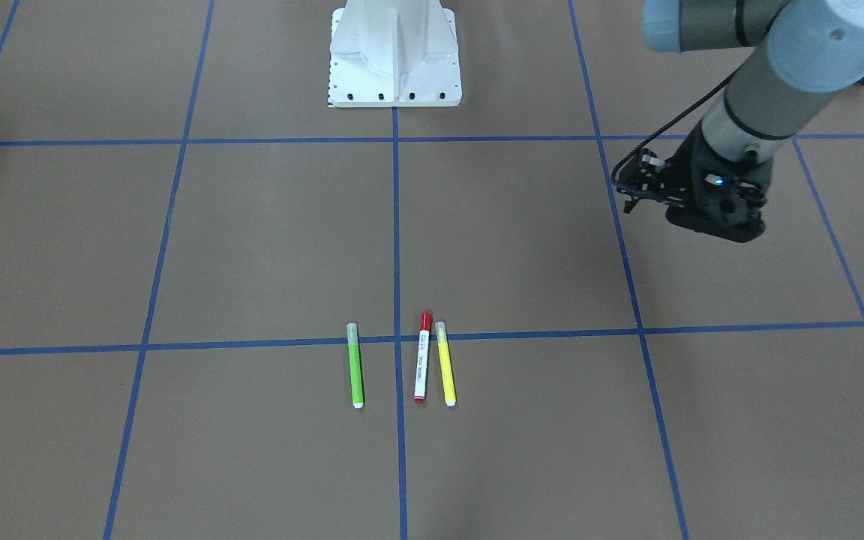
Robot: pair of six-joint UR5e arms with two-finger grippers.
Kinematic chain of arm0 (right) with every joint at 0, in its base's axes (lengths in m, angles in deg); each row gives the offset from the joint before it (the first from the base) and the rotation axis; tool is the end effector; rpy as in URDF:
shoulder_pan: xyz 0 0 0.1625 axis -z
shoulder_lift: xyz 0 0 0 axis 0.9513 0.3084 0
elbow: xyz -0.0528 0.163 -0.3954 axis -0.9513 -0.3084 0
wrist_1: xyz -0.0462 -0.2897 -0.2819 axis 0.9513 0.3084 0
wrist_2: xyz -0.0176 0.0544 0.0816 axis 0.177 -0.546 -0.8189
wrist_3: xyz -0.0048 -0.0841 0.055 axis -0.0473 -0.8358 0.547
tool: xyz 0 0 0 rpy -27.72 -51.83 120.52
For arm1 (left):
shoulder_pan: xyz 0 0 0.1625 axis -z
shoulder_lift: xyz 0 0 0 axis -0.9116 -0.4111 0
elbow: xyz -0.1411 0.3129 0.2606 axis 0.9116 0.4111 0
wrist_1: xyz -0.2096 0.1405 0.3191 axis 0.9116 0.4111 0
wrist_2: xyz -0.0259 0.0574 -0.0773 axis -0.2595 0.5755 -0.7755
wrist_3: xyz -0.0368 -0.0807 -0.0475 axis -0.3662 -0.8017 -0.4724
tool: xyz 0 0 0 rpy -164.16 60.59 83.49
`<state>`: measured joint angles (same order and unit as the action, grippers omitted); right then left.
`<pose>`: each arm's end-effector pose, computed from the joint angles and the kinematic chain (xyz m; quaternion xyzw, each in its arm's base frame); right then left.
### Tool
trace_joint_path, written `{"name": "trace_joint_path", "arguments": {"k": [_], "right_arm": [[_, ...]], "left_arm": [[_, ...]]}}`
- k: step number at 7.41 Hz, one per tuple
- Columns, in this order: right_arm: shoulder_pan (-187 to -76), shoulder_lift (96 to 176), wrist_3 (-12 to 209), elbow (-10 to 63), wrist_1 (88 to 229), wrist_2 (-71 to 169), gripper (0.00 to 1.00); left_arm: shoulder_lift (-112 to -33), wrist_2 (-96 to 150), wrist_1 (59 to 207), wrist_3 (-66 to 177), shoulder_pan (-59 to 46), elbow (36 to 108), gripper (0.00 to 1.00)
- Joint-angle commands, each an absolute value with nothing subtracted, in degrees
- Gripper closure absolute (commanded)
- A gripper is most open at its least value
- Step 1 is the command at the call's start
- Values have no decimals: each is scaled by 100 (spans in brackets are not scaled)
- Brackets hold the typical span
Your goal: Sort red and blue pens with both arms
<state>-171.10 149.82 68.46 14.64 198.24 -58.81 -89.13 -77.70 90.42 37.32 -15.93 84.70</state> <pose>0.1428 -0.4697 0.7202 -0.1586 -0.3792 0.0516 0.9102 0.3505 -0.5293 0.2284 0.0420 0.4014 0.1457 0.9033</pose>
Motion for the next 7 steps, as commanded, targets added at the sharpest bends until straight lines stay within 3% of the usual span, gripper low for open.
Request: {"name": "trace_joint_path", "arguments": {"k": [1,5,7], "right_arm": [[-16820,14595,7046,1538,19794,-6060,0],[-16275,14576,7864,2591,19786,-6226,0],[-15968,14567,7917,2855,19786,-6350,0]], "left_arm": [[-9127,-7357,10613,2385,-2176,7623,0],[-10523,-6846,10742,1738,-2748,5979,0],[-10885,-6837,11538,1738,-2776,4986,0]]}}
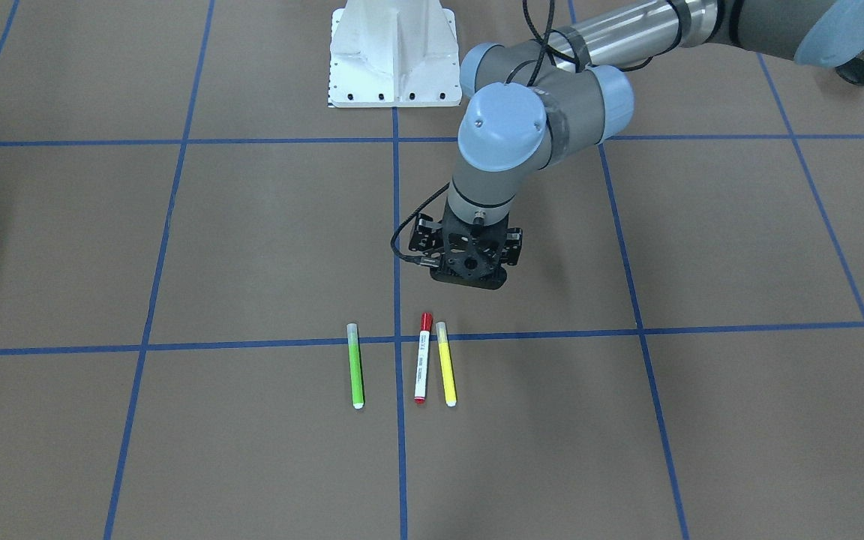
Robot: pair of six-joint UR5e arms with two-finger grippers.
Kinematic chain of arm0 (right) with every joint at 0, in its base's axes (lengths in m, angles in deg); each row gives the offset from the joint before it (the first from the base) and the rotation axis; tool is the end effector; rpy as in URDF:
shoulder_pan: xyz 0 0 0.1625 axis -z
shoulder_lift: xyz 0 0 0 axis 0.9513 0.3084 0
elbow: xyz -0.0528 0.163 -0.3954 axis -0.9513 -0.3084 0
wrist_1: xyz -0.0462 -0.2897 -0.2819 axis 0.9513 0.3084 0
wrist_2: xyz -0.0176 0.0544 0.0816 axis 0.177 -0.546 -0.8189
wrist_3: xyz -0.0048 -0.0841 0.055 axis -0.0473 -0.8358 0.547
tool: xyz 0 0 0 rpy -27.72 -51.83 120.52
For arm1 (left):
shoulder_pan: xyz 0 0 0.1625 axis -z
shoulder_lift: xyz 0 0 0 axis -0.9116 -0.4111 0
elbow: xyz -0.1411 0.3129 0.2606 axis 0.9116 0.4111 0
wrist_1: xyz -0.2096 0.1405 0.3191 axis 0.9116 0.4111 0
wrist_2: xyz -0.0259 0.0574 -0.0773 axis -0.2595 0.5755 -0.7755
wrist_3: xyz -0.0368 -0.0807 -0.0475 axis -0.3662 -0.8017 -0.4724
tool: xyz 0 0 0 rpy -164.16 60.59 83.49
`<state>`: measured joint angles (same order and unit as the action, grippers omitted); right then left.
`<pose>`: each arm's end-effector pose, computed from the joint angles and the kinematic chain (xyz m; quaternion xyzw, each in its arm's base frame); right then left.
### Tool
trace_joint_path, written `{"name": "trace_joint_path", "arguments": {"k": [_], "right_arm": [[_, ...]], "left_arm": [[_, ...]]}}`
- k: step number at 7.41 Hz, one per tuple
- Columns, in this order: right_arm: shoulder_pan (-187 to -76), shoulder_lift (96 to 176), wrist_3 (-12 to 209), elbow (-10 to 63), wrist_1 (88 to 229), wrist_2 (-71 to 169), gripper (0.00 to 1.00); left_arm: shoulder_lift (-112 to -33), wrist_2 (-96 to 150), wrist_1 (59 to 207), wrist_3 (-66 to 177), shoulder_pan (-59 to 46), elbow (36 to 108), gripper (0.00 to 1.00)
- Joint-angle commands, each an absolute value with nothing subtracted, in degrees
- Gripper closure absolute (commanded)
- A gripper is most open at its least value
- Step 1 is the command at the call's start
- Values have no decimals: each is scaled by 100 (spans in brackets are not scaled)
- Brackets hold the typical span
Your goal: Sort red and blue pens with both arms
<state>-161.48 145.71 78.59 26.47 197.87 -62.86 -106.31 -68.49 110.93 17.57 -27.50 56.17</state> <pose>0.0566 -0.5380 0.5855 -0.0880 -0.3846 0.0095 0.9188 0.5592 -0.5521 0.1776 0.0442 0.4119 0.0763 0.9069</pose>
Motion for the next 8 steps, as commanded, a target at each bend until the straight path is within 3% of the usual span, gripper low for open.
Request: {"name": "trace_joint_path", "arguments": {"k": [1,4,6,7,8], "right_arm": [[-15932,14567,7917,3005,19577,-6342,0],[-15931,14584,7926,2989,19162,-6350,0],[-15914,14584,7926,2971,19153,-6359,0],[-15914,14584,7926,2962,19109,-6359,0],[-15896,14584,7926,2953,19083,-6359,0]], "left_arm": [[-10991,-6837,11603,1738,-2776,4781,0],[-11273,-6619,12225,1808,-2776,4052,3],[-11352,-6441,12262,1966,-2767,3900,19],[-11361,-6372,12271,1966,-2767,3891,33],[-11405,-6249,12306,1966,-2775,3796,35]]}}
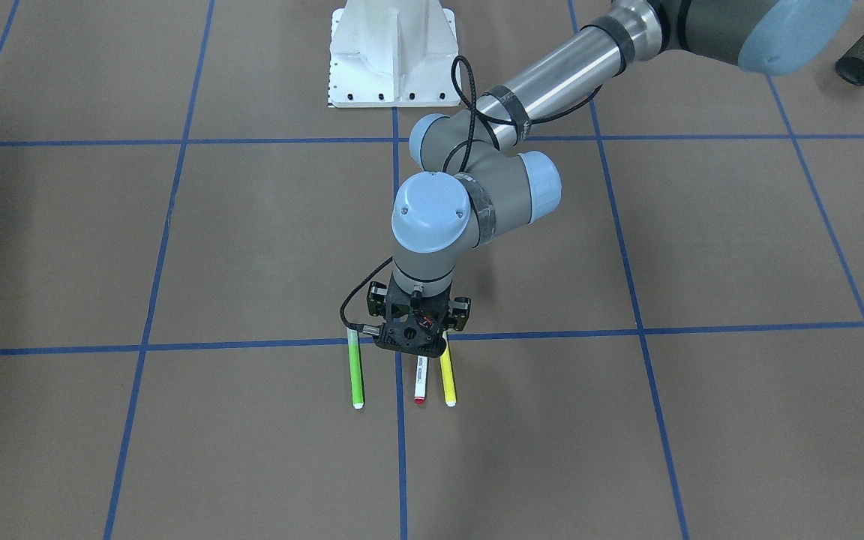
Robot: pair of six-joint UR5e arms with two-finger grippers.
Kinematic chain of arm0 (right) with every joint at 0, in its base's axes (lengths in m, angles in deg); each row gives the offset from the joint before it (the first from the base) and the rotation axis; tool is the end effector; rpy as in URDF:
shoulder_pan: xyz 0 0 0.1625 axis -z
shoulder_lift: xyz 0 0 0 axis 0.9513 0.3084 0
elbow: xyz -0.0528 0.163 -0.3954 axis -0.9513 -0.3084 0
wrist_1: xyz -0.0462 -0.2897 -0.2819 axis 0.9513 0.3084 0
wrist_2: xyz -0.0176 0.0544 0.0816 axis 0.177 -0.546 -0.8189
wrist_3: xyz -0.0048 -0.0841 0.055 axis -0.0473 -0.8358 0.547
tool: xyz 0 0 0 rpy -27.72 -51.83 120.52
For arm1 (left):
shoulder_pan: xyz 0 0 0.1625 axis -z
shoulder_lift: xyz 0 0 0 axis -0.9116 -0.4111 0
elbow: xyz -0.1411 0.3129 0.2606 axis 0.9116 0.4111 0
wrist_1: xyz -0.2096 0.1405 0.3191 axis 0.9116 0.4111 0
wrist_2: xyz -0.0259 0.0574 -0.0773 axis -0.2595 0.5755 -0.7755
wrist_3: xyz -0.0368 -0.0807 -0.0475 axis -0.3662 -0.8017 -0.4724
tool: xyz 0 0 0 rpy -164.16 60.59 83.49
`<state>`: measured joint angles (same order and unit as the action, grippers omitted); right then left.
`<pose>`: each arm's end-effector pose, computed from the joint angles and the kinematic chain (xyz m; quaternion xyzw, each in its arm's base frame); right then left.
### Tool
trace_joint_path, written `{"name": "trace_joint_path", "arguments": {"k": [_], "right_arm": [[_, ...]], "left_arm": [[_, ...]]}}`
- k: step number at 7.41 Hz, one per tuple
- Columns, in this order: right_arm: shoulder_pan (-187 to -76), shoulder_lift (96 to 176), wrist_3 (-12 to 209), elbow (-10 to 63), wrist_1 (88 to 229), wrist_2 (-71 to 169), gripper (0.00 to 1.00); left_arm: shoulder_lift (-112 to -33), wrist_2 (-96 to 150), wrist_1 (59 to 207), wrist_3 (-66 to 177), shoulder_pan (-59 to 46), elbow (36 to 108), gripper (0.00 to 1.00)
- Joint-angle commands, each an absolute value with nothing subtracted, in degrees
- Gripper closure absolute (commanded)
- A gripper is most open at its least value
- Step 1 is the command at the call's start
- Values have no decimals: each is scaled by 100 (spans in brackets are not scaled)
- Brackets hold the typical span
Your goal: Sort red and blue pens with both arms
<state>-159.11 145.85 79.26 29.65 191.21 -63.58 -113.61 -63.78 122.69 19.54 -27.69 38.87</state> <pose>0.0330 -0.5475 0.5499 -0.0201 -0.3902 -0.0366 0.9198 0.6108 -0.5988 0.1856 0.0914 0.4006 0.0816 0.9080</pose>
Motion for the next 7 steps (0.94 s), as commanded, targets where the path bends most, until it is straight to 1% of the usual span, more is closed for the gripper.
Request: {"name": "trace_joint_path", "arguments": {"k": [1,4,6,7], "right_arm": [[-15896,14584,7926,2962,19083,-6359,0],[-15896,14611,7926,2953,19083,-6350,0],[-15896,14619,7926,2953,19083,-6359,0],[-15896,14619,7926,2953,19083,-6359,0]], "left_arm": [[-11457,-6239,12420,1966,-2776,3647,35],[-11528,-6239,12526,1966,-2776,3470,37],[-11546,-6239,12535,1966,-2776,3434,42],[-11546,-6239,12544,1966,-2784,3365,42]]}}
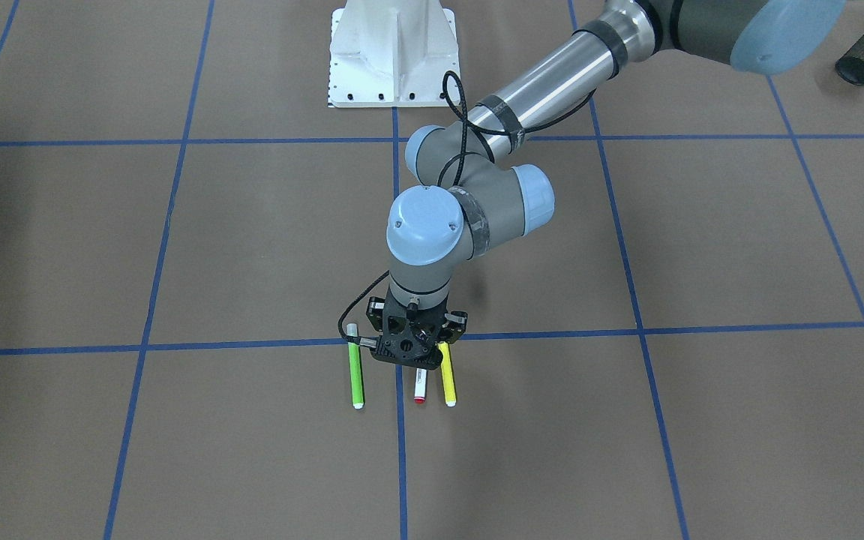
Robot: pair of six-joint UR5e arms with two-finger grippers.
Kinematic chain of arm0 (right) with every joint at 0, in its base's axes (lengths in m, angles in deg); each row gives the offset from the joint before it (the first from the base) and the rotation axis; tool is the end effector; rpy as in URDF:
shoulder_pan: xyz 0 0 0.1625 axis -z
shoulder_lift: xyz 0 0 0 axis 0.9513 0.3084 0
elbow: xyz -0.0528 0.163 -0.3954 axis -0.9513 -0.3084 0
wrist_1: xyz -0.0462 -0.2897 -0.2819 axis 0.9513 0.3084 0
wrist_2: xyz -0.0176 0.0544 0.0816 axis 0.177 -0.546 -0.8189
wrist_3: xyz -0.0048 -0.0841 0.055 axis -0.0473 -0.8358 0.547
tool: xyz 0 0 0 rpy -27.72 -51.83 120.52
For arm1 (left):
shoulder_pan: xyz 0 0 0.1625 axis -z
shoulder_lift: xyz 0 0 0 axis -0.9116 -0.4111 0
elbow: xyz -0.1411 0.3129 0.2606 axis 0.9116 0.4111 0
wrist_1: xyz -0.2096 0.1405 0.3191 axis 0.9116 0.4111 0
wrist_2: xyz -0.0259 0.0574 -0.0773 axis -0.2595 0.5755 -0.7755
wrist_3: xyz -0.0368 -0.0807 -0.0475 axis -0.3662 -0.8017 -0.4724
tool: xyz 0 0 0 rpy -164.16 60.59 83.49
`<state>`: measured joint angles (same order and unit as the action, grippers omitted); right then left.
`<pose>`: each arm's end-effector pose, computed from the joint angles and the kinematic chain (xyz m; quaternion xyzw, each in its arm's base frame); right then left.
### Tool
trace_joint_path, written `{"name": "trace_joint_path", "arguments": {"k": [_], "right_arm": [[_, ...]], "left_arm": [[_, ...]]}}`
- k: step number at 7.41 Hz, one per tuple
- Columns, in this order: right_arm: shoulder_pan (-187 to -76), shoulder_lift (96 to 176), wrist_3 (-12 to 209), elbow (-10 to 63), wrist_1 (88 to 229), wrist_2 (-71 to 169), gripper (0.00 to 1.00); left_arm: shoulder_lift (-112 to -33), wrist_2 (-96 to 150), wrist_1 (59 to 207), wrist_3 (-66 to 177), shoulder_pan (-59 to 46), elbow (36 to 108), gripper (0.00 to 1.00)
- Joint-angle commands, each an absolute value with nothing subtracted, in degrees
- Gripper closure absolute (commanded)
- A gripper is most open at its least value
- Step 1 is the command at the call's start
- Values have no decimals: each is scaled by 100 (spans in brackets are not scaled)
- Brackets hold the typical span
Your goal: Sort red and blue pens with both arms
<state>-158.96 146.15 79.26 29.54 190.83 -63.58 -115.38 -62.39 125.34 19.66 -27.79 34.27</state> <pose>0.0317 -0.5461 0.5531 -0.0209 -0.3902 -0.0377 0.9197 0.6228 -0.6091 0.1919 0.0997 0.3933 0.0786 0.9106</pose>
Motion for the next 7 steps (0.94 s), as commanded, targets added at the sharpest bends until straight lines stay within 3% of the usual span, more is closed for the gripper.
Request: {"name": "trace_joint_path", "arguments": {"k": [1,7], "right_arm": [[-15896,14619,7926,2953,19083,-6359,0],[-15896,14628,7926,2953,19083,-6359,0]], "left_arm": [[-11546,-6239,12570,1966,-2784,3338,42],[-11546,-6239,12632,1966,-2820,3215,45]]}}
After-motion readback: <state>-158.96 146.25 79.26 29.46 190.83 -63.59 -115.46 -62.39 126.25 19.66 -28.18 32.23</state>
